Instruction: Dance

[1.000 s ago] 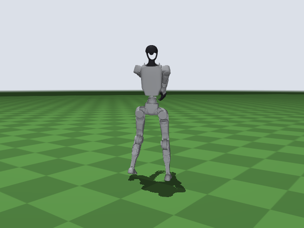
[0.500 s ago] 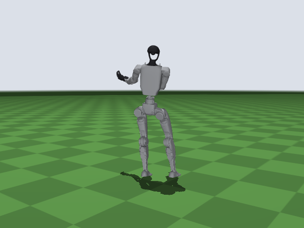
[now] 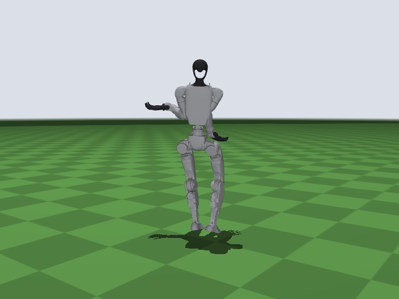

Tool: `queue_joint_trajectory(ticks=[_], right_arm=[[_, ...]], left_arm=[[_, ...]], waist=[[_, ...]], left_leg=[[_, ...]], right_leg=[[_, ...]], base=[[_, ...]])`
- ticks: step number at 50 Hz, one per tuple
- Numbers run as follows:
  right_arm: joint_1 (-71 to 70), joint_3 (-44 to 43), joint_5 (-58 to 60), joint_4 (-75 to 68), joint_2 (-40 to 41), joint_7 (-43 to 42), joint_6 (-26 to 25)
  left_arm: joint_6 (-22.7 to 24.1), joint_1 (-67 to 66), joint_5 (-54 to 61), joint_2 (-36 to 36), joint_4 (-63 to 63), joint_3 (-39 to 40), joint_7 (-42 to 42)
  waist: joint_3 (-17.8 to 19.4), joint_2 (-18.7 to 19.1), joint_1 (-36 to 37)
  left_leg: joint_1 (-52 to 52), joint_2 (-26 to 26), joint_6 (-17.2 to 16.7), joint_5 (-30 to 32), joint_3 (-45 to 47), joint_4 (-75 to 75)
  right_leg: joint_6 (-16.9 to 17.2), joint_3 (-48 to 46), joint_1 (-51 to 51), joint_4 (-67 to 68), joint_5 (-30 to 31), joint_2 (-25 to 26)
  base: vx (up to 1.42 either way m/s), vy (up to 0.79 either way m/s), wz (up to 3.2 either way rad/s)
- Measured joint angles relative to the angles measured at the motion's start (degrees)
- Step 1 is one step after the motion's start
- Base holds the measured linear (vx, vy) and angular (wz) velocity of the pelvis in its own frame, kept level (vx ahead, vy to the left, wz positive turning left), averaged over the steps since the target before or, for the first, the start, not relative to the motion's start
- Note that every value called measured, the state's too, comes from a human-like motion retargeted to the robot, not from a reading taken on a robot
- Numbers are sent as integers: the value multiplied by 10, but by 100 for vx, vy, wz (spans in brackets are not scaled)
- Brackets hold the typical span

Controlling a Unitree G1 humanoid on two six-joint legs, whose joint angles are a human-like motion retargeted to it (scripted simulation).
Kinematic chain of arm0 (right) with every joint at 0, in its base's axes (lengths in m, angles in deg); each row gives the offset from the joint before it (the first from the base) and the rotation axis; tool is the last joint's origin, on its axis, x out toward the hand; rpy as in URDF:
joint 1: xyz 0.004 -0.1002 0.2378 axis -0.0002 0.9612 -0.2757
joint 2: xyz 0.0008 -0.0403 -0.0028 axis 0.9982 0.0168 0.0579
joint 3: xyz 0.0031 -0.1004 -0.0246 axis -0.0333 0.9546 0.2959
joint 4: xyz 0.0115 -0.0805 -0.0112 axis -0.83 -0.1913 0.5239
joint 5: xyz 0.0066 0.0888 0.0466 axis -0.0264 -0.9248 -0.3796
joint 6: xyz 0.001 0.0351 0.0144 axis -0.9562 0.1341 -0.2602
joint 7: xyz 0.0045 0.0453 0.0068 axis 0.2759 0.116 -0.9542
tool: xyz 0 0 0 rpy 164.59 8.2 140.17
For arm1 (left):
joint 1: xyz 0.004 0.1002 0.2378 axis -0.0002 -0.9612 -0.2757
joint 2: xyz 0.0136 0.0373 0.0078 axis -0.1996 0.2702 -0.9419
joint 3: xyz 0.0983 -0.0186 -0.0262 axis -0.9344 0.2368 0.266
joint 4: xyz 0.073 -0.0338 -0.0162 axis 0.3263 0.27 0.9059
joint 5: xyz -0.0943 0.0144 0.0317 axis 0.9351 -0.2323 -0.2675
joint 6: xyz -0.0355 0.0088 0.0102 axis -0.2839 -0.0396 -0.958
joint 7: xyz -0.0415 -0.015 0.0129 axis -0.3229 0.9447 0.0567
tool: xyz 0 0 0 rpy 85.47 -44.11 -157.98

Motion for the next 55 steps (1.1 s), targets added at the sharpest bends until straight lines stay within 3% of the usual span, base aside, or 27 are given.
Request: queue_joint_trajectory(ticks=[2,5,10,13,15,22,25,30,35,40,43,44,46,50,52,55], right_arm=[[-29,-53,-81,-14,24,-21,-17],[-87,-108,-162,23,39,-61,6],[-183,-115,-173,183,-34,-99,63],[-248,-122,-151,250,-113,-129,68],[-295,-135,-141,279,-169,-156,75],[-400,-174,-109,338,-374,-255,152],[-402,-194,-70,348,-431,-268,156],[-379,-211,-29,366,-461,-280,154],[-333,-224,-13,382,-410,-271,158],[-267,-205,-56,372,-274,-240,149],[-222,-206,-112,338,-177,-204,138],[-210,-209,-127,319,-147,-193,131],[-187,-215,-155,270,-95,-176,105],[-157,-238,-207,138,-27,-144,17],[-148,-252,-213,66,-16,-126,-23],[-138,-264,-202,-9,-7,-115,-57]], left_arm=[[-9,-5,-33,-36,-8,-18,8],[-32,-3,-91,-102,-20,-31,6],[-69,26,-158,-195,5,11,9],[-95,27,-144,-203,26,46,30],[-98,28,-120,-188,32,66,31],[-91,-23,-72,-23,66,53,-45],[-89,-48,-50,37,114,36,-65],[-49,-33,66,104,140,39,-103],[-21,-21,54,77,99,-15,-112],[-16,27,25,-8,-2,-72,-99],[-15,61,-5,-84,-46,-105,-78],[-20,72,-17,-108,-59,-115,-74],[-32,94,-41,-151,-82,-130,-67],[-60,119,-90,-223,-125,-141,-58],[-69,119,-115,-243,-145,-142,-51],[-74,109,-150,-251,-169,-143,-40]], waist=[[-3,-8,8],[-10,-14,13],[-25,-9,-15],[-50,1,-40],[-63,4,-54],[-64,-32,-67],[-52,-39,-50],[-44,-67,-27],[-27,-88,-44],[-41,-119,-104],[-46,-135,-113],[-46,-137,-111],[-44,-135,-107],[-47,-117,-119],[-53,-113,-131],[-66,-113,-154]], left_leg=[[1,-3,-11,-6,-2,-4],[0,5,-46,-25,-4,-8],[-21,39,-73,-43,3,2],[-37,68,-82,-47,10,9],[-44,80,-79,-44,9,13],[-17,85,-73,-42,-46,16],[5,154,-106,-61,-76,29],[25,193,-104,-65,-73,38],[-4,238,-104,-49,-88,85],[-150,233,-53,21,-88,236],[-222,224,70,-3,6,327],[-233,217,77,-19,32,344],[-244,191,52,-27,63,363],[-233,129,-7,20,101,344],[-225,101,54,2,127,327],[-179,122,143,-101,272,277]], right_leg=[[-9,-3,-15,26,7,-4],[-7,2,-40,59,52,3],[52,54,-99,96,163,33],[17,59,-127,94,150,14],[-13,70,-138,70,157,-7],[57,275,-62,-142,161,6],[80,249,-5,-167,104,54],[80,190,33,-173,-11,59],[80,187,31,-153,-49,82],[80,153,22,-184,-55,68],[76,145,10,-198,-49,50],[71,145,6,-202,-48,50],[57,142,2,-213,-43,57],[45,112,5,-237,-40,72],[54,118,4,-242,-44,72],[67,111,2,-248,-55,63]], base=[[-7,-11,14],[-5,-14,-14],[-10,-10,-23],[-10,-11,-13],[-8,-18,21],[-4,-34,92],[-3,-79,67],[-23,-49,41],[-43,-44,67],[-53,-27,100],[-48,-13,63],[-49,-12,44],[-46,-7,30],[-35,4,23],[-21,9,22],[-9,4,22]])
